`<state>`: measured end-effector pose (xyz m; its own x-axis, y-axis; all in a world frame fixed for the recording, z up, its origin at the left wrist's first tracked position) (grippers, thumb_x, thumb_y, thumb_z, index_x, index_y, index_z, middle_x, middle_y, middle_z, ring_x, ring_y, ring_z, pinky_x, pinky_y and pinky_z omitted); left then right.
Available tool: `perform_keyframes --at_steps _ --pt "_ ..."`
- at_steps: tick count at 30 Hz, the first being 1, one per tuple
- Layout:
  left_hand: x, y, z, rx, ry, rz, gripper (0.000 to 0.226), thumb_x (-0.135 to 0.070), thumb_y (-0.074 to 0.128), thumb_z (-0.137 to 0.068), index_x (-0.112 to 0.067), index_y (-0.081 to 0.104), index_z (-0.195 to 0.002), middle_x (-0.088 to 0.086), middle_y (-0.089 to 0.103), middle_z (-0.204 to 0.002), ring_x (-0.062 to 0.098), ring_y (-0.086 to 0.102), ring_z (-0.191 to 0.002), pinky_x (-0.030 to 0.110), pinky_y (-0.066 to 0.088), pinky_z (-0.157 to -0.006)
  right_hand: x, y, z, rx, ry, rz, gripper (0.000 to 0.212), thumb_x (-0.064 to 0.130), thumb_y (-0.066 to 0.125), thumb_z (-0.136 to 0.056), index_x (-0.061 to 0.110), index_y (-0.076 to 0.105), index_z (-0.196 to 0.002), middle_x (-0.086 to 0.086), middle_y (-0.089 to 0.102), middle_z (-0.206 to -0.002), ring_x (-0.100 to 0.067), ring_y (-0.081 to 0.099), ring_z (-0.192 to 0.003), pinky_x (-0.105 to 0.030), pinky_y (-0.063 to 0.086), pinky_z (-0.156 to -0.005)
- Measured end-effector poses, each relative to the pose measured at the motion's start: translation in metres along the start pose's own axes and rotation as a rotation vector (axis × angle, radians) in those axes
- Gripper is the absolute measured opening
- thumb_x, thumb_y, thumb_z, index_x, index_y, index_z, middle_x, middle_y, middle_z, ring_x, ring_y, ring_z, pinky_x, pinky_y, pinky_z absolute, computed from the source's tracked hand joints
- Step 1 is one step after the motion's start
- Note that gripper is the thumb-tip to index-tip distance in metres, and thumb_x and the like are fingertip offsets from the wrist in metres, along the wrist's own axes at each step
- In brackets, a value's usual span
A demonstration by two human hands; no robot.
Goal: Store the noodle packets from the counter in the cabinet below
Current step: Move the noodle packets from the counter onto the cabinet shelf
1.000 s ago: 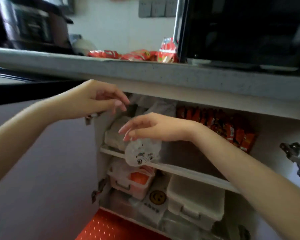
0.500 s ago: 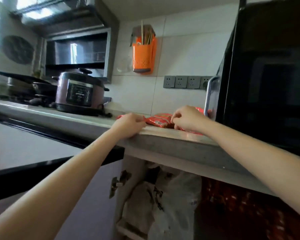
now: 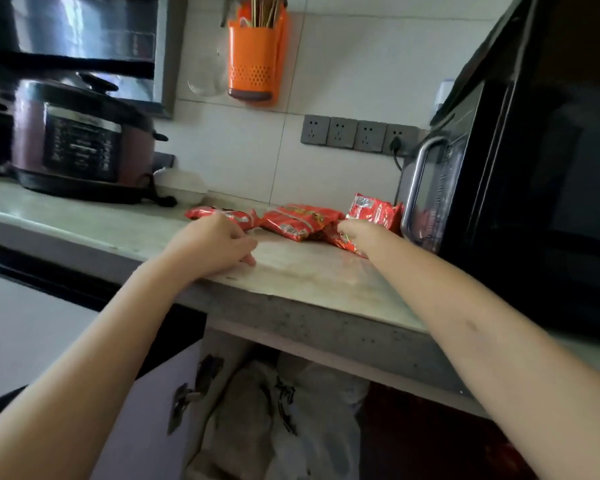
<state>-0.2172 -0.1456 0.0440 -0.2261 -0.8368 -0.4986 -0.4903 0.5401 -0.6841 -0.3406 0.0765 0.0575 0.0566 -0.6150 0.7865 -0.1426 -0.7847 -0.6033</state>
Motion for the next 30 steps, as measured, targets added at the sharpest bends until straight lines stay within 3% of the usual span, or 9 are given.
perform_keyframes --at_steps 3,5,9,11,14,16,18,19,30 --pt "0.005 0.006 -0.008 0.053 -0.039 0.1 0.027 -0.025 0.056 -0.086 -0.019 0.076 -0.069 -0.004 0.055 -0.046 0.015 0.04 -0.045 0.025 0.031 -0.048 -0.021 -0.008 -0.027 -0.061 0.085 0.194 0.058 0.022 0.049 -0.094 0.0 0.03 -0.144 -0.013 0.037 -0.142 -0.029 0.038 -0.133 -0.031 0.038 -0.106" --pt "0.012 0.01 -0.012 0.066 -0.023 0.15 0.028 -0.026 0.057 -0.086 -0.021 0.075 -0.066 -0.003 0.057 -0.045 0.016 0.038 -0.045 0.024 0.031 -0.049 -0.044 -0.015 -0.084 -0.096 0.084 0.223 0.073 0.038 0.057 -0.081 0.005 0.035 -0.142 -0.009 0.043 -0.135 -0.031 0.042 -0.129 -0.037 0.039 -0.106" --pt "0.016 0.016 -0.017 0.075 0.033 0.085 0.033 -0.034 0.057 -0.086 -0.026 0.065 -0.054 0.004 0.07 -0.07 0.019 0.053 -0.058 0.027 0.038 -0.057 -0.05 -0.031 -0.069 -0.237 0.104 0.03 0.059 0.023 0.055 -0.09 0.002 0.035 -0.141 -0.014 0.043 -0.14 -0.021 0.049 -0.114 -0.028 0.047 -0.088" --pt "0.011 0.015 -0.015 0.032 0.066 -0.052 0.036 -0.041 0.059 -0.083 -0.022 0.053 -0.053 -0.003 0.066 -0.071 0.019 0.056 -0.068 0.027 0.04 -0.061 -0.041 -0.03 -0.035 -0.264 0.11 -0.078 0.048 0.014 0.051 -0.093 0.002 0.04 -0.138 -0.014 0.048 -0.139 -0.018 0.051 -0.099 -0.023 0.048 -0.066" --pt "0.01 0.016 -0.011 0.029 0.092 -0.117 0.029 -0.046 0.064 -0.077 -0.025 0.054 -0.061 -0.013 0.06 -0.073 0.014 0.055 -0.075 0.027 0.039 -0.066 -0.034 -0.034 -0.013 -0.298 0.056 -0.22 0.04 0.009 0.045 -0.097 0.0 0.043 -0.136 -0.013 0.05 -0.138 -0.02 0.055 -0.108 -0.013 0.042 -0.05" --pt "0.011 0.017 -0.01 0.063 0.094 -0.111 0.024 -0.047 0.066 -0.077 -0.028 0.056 -0.064 -0.016 0.06 -0.076 0.01 0.055 -0.076 0.028 0.041 -0.069 -0.026 -0.045 -0.003 -0.448 0.027 -0.18 0.036 0.009 0.043 -0.099 -0.003 0.047 -0.132 -0.011 0.054 -0.132 -0.025 0.054 -0.118 -0.009 0.046 -0.059" --pt "0.012 0.018 -0.009 0.078 0.092 -0.082 0.022 -0.046 0.067 -0.077 -0.03 0.057 -0.065 -0.017 0.06 -0.076 0.006 0.055 -0.074 0.028 0.042 -0.07 -0.017 -0.053 0.008 -0.603 0.015 -0.1 0.034 0.013 0.044 -0.099 -0.005 0.054 -0.126 -0.015 0.059 -0.128 -0.03 0.056 -0.119 -0.025 0.048 -0.086" --pt "0.013 0.017 -0.01 0.074 0.094 -0.067 0.022 -0.046 0.067 -0.076 -0.03 0.057 -0.065 -0.017 0.06 -0.075 0.005 0.055 -0.073 0.028 0.042 -0.069 -0.015 -0.051 0.011 -0.622 0.019 -0.099 0.033 0.014 0.044 -0.099 -0.005 0.056 -0.123 -0.017 0.061 -0.126 -0.031 0.057 -0.118 -0.031 0.046 -0.091" --pt "0.015 0.013 -0.01 0.019 0.078 -0.018 0.025 -0.046 0.071 -0.073 -0.026 0.059 -0.064 -0.009 0.061 -0.071 0.013 0.056 -0.07 0.027 0.042 -0.065 0.039 -0.01 0.023 -0.357 -0.135 -0.564 0.028 0.006 0.042 -0.098 0.003 0.051 -0.125 -0.009 0.053 -0.134 -0.023 0.054 -0.116 -0.023 0.037 -0.079"
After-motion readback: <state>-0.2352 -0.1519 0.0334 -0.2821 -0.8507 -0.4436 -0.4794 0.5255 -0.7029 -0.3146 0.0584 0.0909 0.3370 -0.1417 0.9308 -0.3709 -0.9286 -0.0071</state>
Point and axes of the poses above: each hand's wrist, its own z-axis away from the middle knuckle, its own y-axis out of the palm, x = y × z, the point moved 9 cm from there along -z, towards the middle knuckle
